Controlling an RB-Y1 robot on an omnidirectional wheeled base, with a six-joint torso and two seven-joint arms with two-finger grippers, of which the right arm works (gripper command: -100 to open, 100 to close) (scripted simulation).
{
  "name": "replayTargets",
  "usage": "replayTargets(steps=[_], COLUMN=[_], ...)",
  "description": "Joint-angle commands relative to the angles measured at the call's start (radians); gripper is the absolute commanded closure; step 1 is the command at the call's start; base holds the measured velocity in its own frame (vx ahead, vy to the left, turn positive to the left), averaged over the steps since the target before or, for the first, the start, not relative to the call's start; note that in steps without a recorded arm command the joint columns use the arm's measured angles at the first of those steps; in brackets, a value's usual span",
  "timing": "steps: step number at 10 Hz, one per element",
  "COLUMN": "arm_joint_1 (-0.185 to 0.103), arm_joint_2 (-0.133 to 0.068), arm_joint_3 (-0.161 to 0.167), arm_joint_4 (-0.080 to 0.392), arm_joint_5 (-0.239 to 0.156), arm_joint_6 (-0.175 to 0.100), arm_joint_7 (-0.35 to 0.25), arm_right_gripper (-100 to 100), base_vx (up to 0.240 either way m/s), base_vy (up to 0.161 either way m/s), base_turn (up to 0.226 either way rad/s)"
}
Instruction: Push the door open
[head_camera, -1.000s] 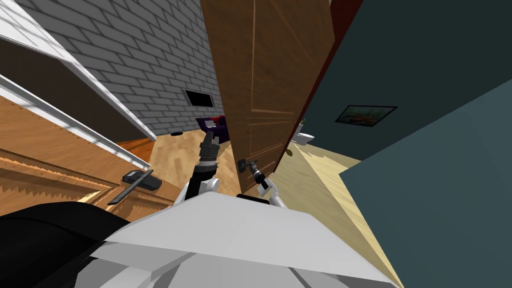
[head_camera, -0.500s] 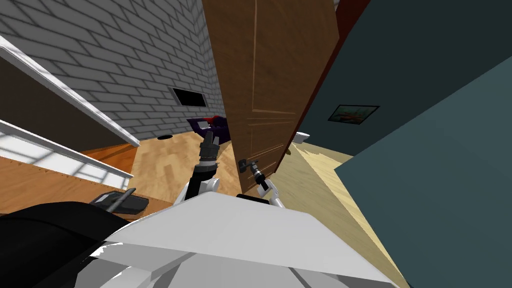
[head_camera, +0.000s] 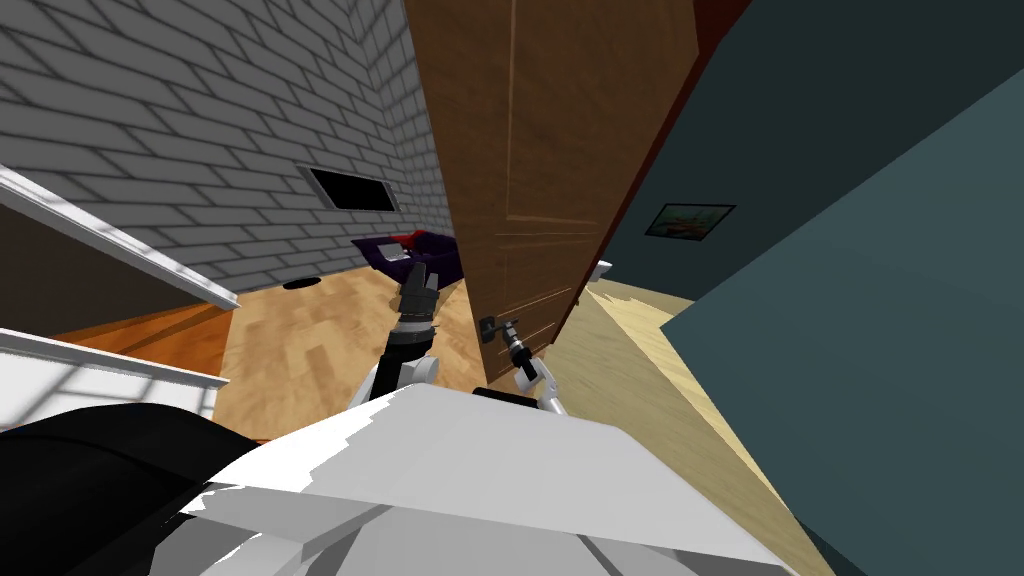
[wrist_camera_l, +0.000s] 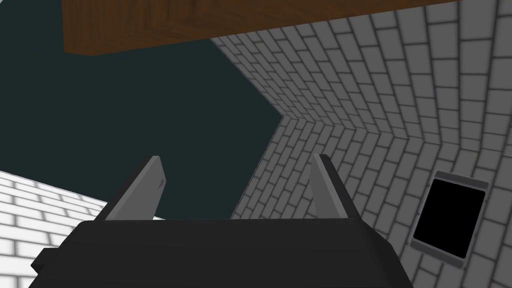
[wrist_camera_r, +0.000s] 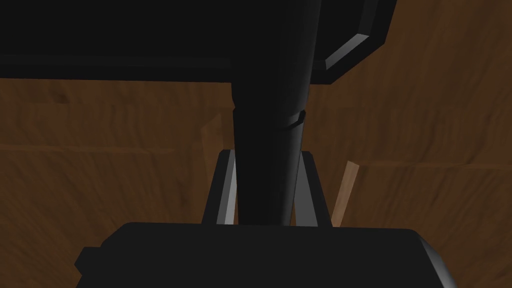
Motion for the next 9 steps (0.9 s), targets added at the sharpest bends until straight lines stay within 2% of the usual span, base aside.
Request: replayTargets(steps=[1, 2, 5, 7, 9], arm_joint_1=[0.0, 0.001, 0.006, 0.011, 0.014], arm_joint_2=[0.0, -0.019, -0.031, -0.023, 0.0], arm_joint_3=[0.0, -0.017, -0.042, -0.061, -0.079], arm_joint_4=[0.0, -0.002, 0.0, 0.002, 0.003], arm_joint_5=[0.0, -0.005, -0.014, -0.022, -0.029], arm_joint_6=[0.0, 0.001, 0.003, 0.004, 0.005], arm_joint_7=[0.0, 0.012, 0.035, 0.053, 0.07], arm_right_gripper=[100, 100, 100, 100, 100], base_vx=[0.034, 0.082, 0.111, 0.124, 0.13], base_vy=[0.079, 0.095, 0.184, 0.192, 0.205], base_turn=[-0.048, -0.063, -0.117, -0.1, -0.121])
